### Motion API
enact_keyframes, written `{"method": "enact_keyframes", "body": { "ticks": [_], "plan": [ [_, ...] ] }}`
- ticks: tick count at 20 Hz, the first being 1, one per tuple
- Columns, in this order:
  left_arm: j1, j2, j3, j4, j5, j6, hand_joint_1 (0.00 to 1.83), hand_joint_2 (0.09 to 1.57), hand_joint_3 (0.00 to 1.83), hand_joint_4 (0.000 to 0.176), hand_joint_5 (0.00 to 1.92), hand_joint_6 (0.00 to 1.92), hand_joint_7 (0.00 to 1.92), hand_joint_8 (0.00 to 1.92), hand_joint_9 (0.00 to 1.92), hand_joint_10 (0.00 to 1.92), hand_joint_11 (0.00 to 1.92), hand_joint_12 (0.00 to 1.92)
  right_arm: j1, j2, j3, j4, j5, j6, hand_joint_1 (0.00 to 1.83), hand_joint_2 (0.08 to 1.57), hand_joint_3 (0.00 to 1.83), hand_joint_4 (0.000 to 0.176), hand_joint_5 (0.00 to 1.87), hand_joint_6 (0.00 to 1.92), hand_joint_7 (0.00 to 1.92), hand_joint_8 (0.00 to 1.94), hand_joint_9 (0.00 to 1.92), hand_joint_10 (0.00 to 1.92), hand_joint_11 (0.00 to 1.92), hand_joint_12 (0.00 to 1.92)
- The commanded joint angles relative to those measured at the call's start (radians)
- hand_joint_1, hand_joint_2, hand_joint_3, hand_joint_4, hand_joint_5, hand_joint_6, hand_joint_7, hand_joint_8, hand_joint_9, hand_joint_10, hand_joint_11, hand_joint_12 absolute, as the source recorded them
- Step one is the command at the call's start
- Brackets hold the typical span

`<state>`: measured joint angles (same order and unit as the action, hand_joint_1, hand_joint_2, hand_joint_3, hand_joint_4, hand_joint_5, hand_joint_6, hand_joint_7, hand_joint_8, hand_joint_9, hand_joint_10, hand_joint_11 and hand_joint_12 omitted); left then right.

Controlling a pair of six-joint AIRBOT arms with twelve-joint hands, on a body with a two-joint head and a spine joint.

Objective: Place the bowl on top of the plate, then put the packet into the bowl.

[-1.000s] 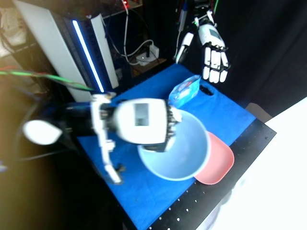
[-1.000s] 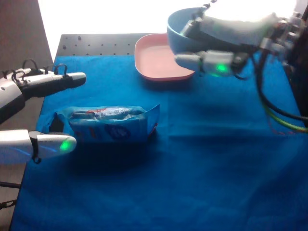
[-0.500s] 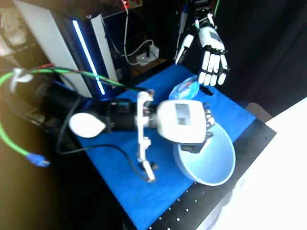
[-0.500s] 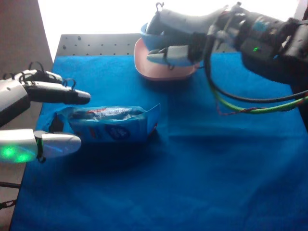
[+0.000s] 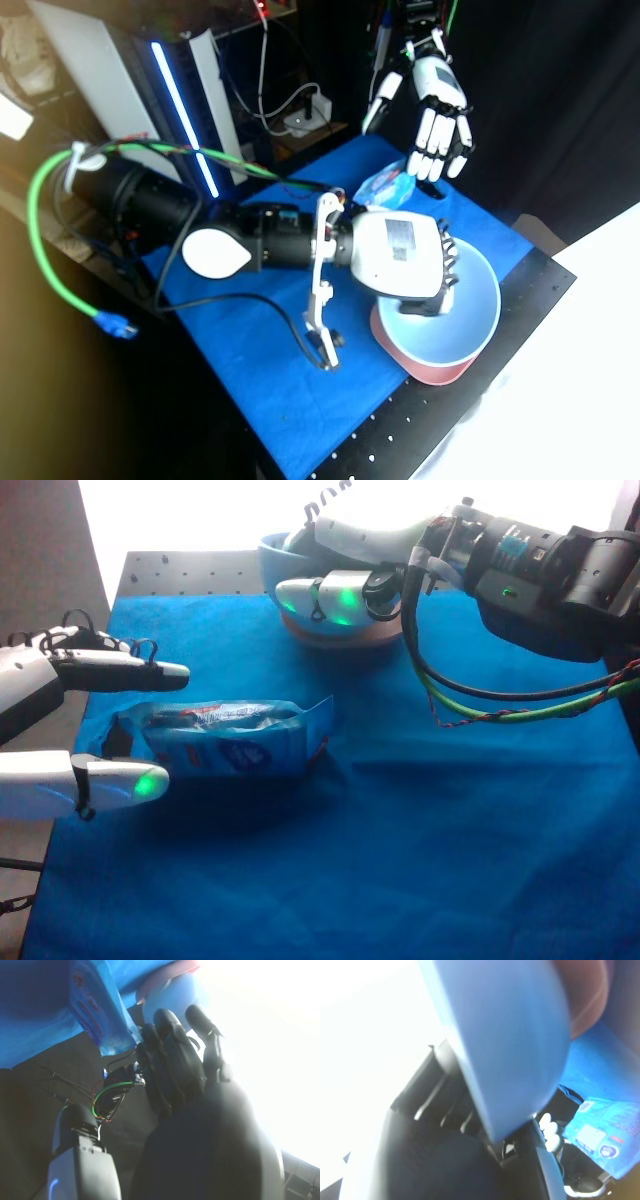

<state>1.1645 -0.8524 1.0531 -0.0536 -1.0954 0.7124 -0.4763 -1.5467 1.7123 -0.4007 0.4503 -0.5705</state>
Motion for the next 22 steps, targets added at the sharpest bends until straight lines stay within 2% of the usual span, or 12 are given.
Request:
{"method": "enact_keyframes", "body": {
  "ticks": [1, 3, 4, 6, 9, 12, 14, 16, 17, 18, 19, 22],
  "plan": [
    [-0.015, -0.005, 0.005, -0.017, -0.118, -0.007, 0.42, 1.03, 0.00, 0.025, 0.43, 0.00, 0.42, 0.00, 0.41, 0.00, 0.00, 0.64, 0.018, -0.001, -0.002, 0.026, 0.103, -0.001, 0.00, 1.41, 0.00, 0.000, 0.52, 0.02, 0.89, 0.11, 0.78, 0.33, 0.32, 1.09],
    [-0.015, -0.005, 0.004, -0.017, -0.118, -0.007, 0.48, 1.02, 0.00, 0.044, 0.36, 0.00, 0.36, 0.00, 0.37, 0.00, 0.00, 0.49, 0.018, -0.001, -0.007, 0.026, 0.103, -0.001, 0.00, 1.38, 0.00, 0.039, 0.27, 0.00, 0.49, 0.00, 0.57, 0.04, 0.11, 0.97],
    [-0.015, -0.005, 0.004, -0.017, -0.118, -0.007, 0.51, 1.01, 0.00, 0.059, 0.35, 0.00, 0.34, 0.00, 0.34, 0.00, 0.00, 0.46, 0.018, -0.001, -0.010, 0.026, 0.103, -0.001, 0.00, 1.35, 0.00, 0.068, 0.15, 0.00, 0.33, 0.00, 0.38, 0.01, 0.02, 0.86],
    [-0.015, -0.005, 0.002, -0.017, -0.121, -0.009, 0.53, 0.99, 0.00, 0.065, 0.35, 0.00, 0.35, 0.00, 0.35, 0.00, 0.00, 0.51, 0.018, 0.003, -0.016, 0.026, 0.103, -0.001, 0.00, 1.33, 0.00, 0.089, 0.05, 0.01, 0.16, 0.01, 0.21, 0.01, 0.00, 0.44],
    [-0.015, -0.005, 0.001, -0.019, -0.123, -0.013, 0.50, 1.02, 0.01, 0.036, 0.38, 0.00, 0.40, 0.00, 0.39, 0.01, 0.00, 0.67, 0.015, 0.039, -0.029, 0.017, 0.098, -0.001, 0.00, 1.37, 0.01, 0.069, 0.07, 0.00, 0.18, 0.01, 0.25, 0.01, 0.00, 0.39],
    [-0.014, -0.005, -0.002, -0.023, -0.123, -0.013, 0.48, 1.03, 0.00, 0.029, 0.40, 0.00, 0.42, 0.00, 0.40, 0.00, 0.00, 0.75, 0.001, 0.068, -0.043, -0.010, 0.072, -0.001, 0.00, 1.35, 0.00, 0.077, 0.11, 0.01, 0.21, 0.00, 0.28, 0.01, 0.00, 0.44],
    [-0.014, -0.005, -0.004, -0.024, -0.124, -0.014, 0.51, 1.02, 0.00, 0.026, 0.41, 0.00, 0.42, 0.00, 0.40, 0.00, 0.00, 0.75, -0.007, 0.087, -0.050, -0.010, 0.071, -0.001, 0.00, 1.34, 0.00, 0.060, 0.12, 0.01, 0.23, 0.00, 0.31, 0.01, 0.00, 0.49],
    [-0.014, -0.004, -0.005, -0.027, -0.127, -0.014, 0.51, 1.01, 0.00, 0.018, 0.44, 0.01, 0.45, 0.01, 0.41, 0.01, 0.00, 0.72, -0.008, 0.112, -0.068, -0.004, 0.072, 0.000, 0.00, 1.32, 0.00, 0.068, 0.09, 0.00, 0.16, 0.01, 0.22, 0.00, 0.00, 0.24],
    [-0.013, -0.004, -0.005, -0.028, -0.128, -0.014, 0.50, 1.01, 0.00, 0.024, 0.44, 0.00, 0.45, 0.00, 0.42, 0.00, 0.00, 0.70, -0.008, 0.129, -0.079, 0.015, 0.074, 0.000, 0.00, 1.26, 0.00, 0.089, 0.07, 0.00, 0.10, 0.01, 0.12, 0.01, 0.00, 0.08],
    [-0.013, -0.004, -0.005, -0.028, -0.128, -0.014, 0.54, 1.00, 0.00, 0.024, 0.44, 0.00, 0.45, 0.00, 0.42, 0.00, 0.00, 0.71, -0.008, 0.150, -0.094, 0.035, 0.108, 0.000, 0.00, 1.18, 0.00, 0.158, 0.01, 0.00, 0.02, 0.00, 0.02, 0.00, 0.00, 0.01],
    [-0.013, -0.005, -0.005, -0.030, -0.127, -0.014, 0.54, 1.00, 0.00, 0.031, 0.44, 0.00, 0.45, 0.00, 0.43, 0.00, 0.00, 0.73, -0.009, 0.178, -0.112, 0.054, 0.157, 0.000, 0.00, 1.16, 0.00, 0.175, 0.00, 0.00, 0.00, 0.00, 0.00, 0.00, 0.00, 0.00],
    [-0.013, -0.014, 0.004, -0.036, -0.111, -0.014, 0.54, 1.01, 0.00, 0.039, 0.44, 0.00, 0.42, 0.00, 0.39, 0.00, 0.00, 0.68, -0.019, 0.243, -0.168, 0.119, 0.270, 0.000, 0.00, 1.12, 0.00, 0.176, 0.00, 0.00, 0.00, 0.00, 0.00, 0.00, 0.00, 0.00]
  ]
}}
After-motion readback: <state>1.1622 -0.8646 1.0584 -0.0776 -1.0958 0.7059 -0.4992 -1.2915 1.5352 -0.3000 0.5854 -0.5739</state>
